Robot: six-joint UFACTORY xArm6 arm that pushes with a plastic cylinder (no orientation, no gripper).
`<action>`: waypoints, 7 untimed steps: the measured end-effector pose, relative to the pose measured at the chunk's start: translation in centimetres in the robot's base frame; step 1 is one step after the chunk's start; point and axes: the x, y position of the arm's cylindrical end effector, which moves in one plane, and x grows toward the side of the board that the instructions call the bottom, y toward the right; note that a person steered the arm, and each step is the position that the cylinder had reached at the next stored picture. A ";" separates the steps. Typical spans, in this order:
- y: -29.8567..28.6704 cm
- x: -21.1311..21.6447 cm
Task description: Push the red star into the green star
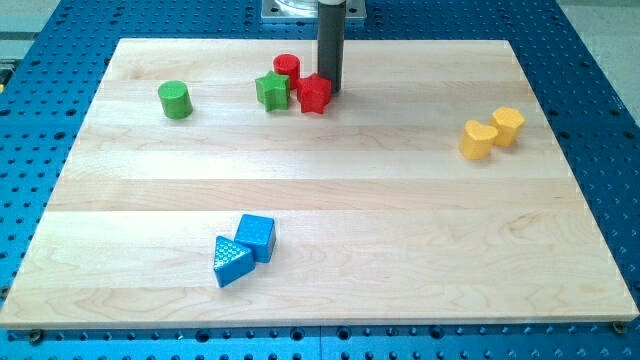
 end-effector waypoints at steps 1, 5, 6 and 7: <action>1.0 3.0; -1.3 7.1; -1.4 5.1; -0.6 5.0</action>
